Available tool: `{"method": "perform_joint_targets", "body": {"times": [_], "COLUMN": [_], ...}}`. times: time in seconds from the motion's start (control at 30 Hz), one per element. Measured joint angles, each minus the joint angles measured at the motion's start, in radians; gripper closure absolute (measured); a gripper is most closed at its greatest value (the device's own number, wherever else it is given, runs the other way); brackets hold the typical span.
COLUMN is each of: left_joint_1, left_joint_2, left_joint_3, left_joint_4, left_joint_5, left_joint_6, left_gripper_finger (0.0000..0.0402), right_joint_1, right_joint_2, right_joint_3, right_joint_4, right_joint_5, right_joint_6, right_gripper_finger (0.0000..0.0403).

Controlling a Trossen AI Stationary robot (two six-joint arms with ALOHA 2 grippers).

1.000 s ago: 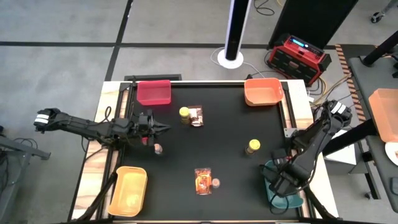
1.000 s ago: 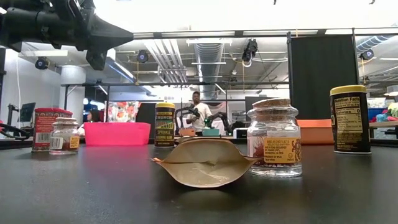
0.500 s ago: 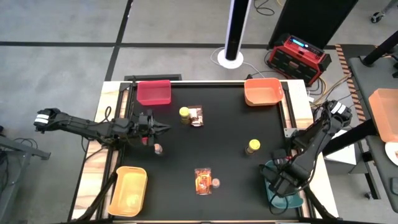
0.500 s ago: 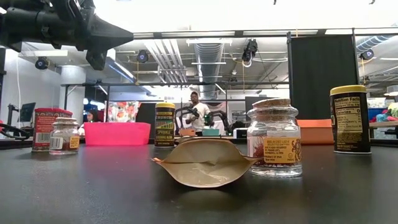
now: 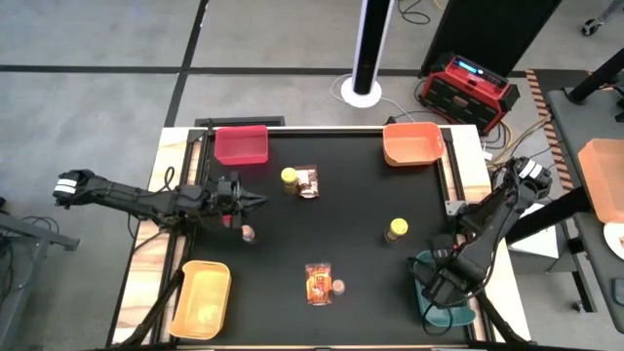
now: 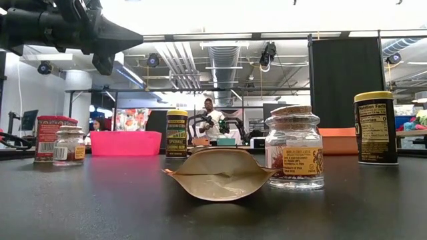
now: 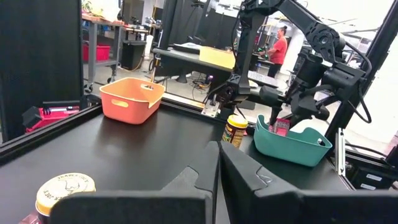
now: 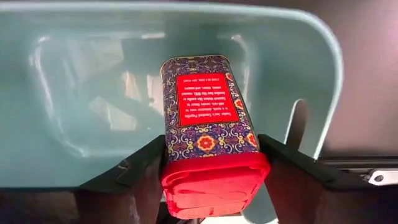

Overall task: Sort spices by type
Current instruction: Put the right red seasoning can into the blue bin

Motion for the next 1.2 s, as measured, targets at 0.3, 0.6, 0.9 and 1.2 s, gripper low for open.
{"method": "perform_joint_targets", "body": {"times": [0.3,0.6,0.9,1.2], "left_joint_1": [0.000,0.000,0.000,0.000], "left_joint_2": [0.000,0.000,0.000,0.000], "left_joint_3": [0.000,0.000,0.000,0.000], "left_joint_4": [0.000,0.001,0.001,0.000], "left_joint_5": [0.000,0.000,0.000,0.000], "left_joint_6": [0.000,0.000,-0.003,-0.003], "left_gripper_finger": [0.0402,0.0402,0.0402,0.0402], "right_joint_1": [-0.005,-0.005,-0.004,0.009], "right_joint_2": [0.000,0.000,0.000,0.036], "right_joint_3": [-0.005,0.076,0.169,0.114], "right_joint_4": [-0.004,-0.139,-0.137,0.153], "right_joint_5": [0.043,0.034,0.045,-0.072], "right_joint_6": [0.059,0.116,0.192,0.124], "right_gripper_finger": [0.0111,0.0101,0.0158,0.0329]}}
